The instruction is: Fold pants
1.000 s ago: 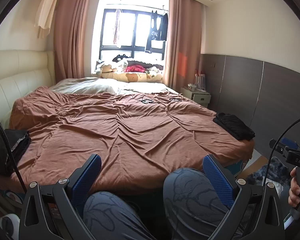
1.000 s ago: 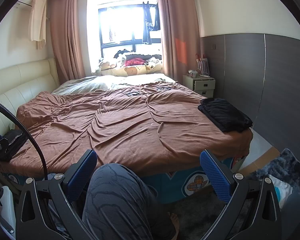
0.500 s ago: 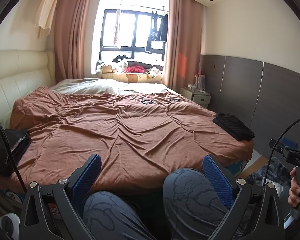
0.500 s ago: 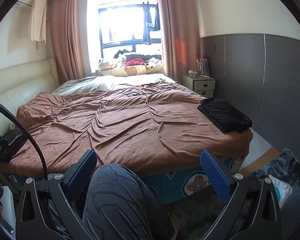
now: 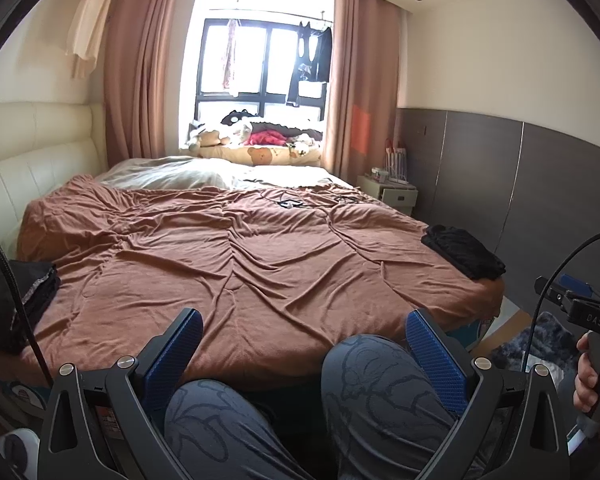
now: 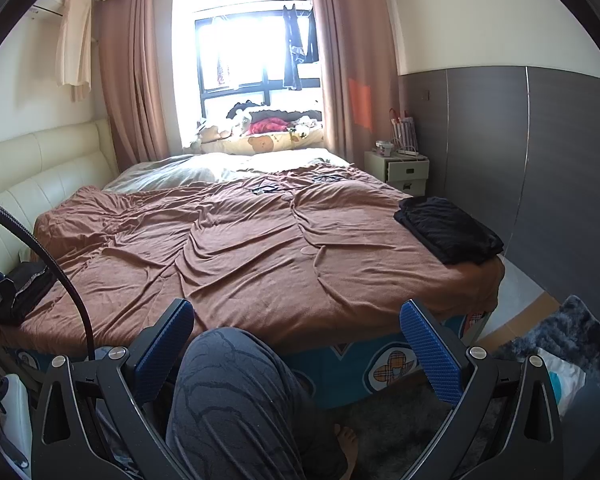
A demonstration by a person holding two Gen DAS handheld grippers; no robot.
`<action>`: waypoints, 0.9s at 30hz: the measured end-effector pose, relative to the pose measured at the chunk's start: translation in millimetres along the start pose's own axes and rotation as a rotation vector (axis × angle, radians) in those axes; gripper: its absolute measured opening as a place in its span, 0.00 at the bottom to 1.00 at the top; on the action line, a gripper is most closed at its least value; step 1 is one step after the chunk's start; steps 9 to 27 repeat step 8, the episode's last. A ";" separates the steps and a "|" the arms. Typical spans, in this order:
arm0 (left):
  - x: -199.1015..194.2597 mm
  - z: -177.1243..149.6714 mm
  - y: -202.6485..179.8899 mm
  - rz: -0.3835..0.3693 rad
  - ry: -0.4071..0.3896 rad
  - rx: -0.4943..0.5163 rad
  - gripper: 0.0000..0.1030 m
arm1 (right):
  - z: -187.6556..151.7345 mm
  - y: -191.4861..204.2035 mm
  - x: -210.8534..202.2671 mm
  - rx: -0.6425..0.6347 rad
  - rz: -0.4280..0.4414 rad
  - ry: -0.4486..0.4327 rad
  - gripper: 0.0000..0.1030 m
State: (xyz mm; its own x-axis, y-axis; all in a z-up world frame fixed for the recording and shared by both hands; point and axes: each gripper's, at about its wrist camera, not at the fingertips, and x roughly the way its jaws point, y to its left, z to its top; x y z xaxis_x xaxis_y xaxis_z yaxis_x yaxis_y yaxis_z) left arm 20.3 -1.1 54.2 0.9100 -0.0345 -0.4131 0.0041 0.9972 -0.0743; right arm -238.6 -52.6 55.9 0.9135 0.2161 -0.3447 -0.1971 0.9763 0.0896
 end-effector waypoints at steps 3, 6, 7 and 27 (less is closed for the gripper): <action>-1.4 1.3 -3.2 0.000 0.002 0.010 1.00 | 1.3 -0.9 -0.1 0.007 0.005 -0.001 1.00; -0.5 4.1 -3.6 -0.010 0.006 0.007 1.00 | 3.5 -0.2 0.6 0.006 -0.002 0.004 1.00; 0.3 5.2 -4.0 -0.015 0.007 0.003 1.00 | 4.7 0.7 1.0 0.005 -0.004 0.008 1.00; 0.7 5.9 -3.5 -0.019 0.007 0.001 1.00 | 5.8 1.5 0.9 0.002 -0.004 0.008 1.00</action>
